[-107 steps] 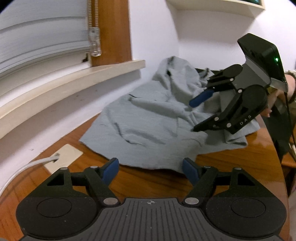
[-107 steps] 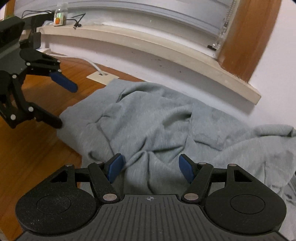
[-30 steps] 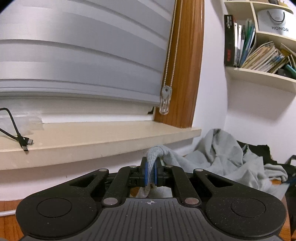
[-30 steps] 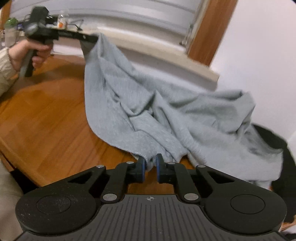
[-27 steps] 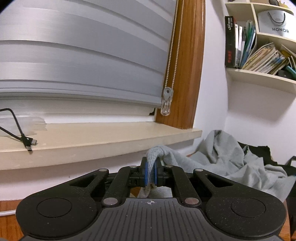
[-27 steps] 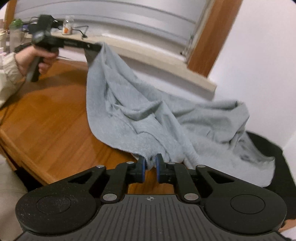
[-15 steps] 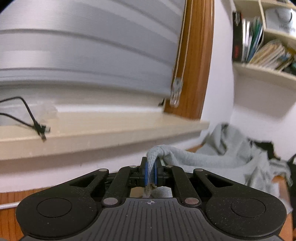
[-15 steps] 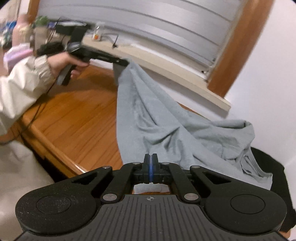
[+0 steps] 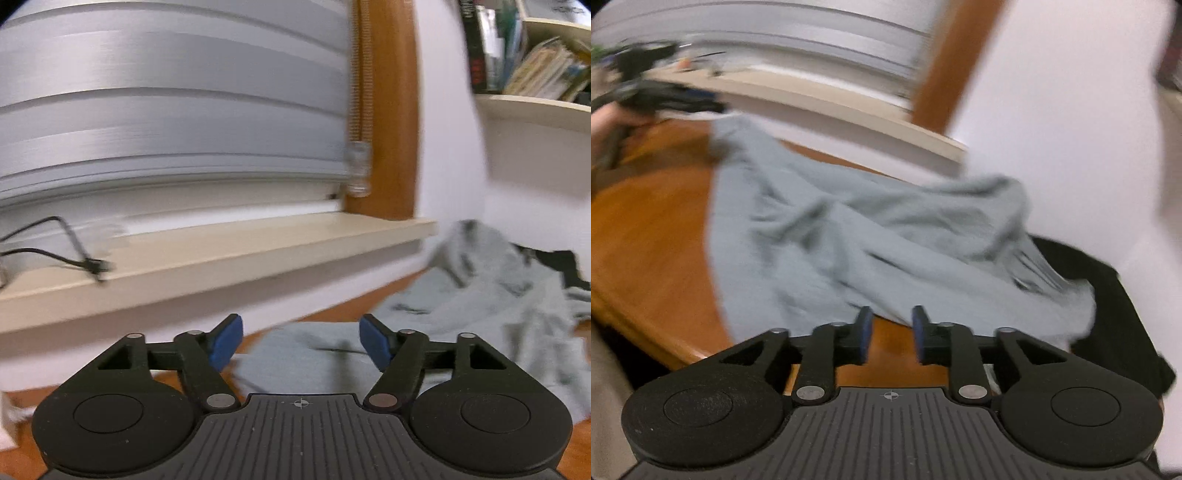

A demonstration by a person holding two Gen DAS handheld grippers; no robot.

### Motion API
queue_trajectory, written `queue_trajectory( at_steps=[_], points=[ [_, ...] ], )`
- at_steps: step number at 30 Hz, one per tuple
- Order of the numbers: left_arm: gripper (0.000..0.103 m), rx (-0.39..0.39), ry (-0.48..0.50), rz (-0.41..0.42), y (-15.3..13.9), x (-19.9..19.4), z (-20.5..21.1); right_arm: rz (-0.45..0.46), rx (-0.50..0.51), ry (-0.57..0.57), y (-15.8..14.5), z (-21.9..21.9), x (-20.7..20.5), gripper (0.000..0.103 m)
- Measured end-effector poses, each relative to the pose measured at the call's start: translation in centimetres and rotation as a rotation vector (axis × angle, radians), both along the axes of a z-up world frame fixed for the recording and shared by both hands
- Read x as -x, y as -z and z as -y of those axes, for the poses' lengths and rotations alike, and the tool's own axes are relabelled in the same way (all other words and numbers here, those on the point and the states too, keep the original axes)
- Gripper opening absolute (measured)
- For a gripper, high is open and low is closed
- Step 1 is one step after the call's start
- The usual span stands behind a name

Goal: Fold clothes

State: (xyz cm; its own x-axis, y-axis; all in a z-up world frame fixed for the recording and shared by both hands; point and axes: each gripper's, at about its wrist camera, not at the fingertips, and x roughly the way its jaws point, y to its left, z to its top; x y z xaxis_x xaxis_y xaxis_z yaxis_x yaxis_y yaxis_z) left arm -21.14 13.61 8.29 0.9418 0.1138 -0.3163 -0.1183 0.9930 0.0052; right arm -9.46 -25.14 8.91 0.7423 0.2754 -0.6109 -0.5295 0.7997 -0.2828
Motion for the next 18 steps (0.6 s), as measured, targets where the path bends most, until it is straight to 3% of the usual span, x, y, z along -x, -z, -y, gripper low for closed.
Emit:
queue_trajectory(
  at_steps=[4, 6, 9, 12, 14, 18],
  points=[
    [0.090, -0.056, 0.121, -0.033, -0.1, -0.6, 5.4, 0.002, -0.045, 0.057, 0.8, 3.2, -0.2, 0.032],
    [0.099, -0.070, 0.202, -0.049, -0.1, -1.6, 8.9, 0.009, -0.059, 0.077, 0.9, 4.5, -0.1, 0.046],
    [0.099, -0.123, 0.282, -0.061, 0.3, -2.9, 14.6, 0.054, -0.122, 0.103, 0.4, 5.7, 0.1, 0.056],
    [0.087, -0.152, 0.397, -0.071, 0.9, -3.8, 20.4, 0.084, -0.215, 0.138, 0.1, 6.2, -0.7, 0.056],
    [0.071, -0.186, 0.461, -0.098, 1.7, -4.2, 23.6, 0.072, -0.221, 0.151, 0.9, 6.5, -1.6, 0.056],
    [0.066, -0.297, 0.548, -0.163, 3.8, -4.1, 28.4, 0.042, -0.222, 0.177, 2.8, 7.3, -3.4, 0.055]
  ],
)
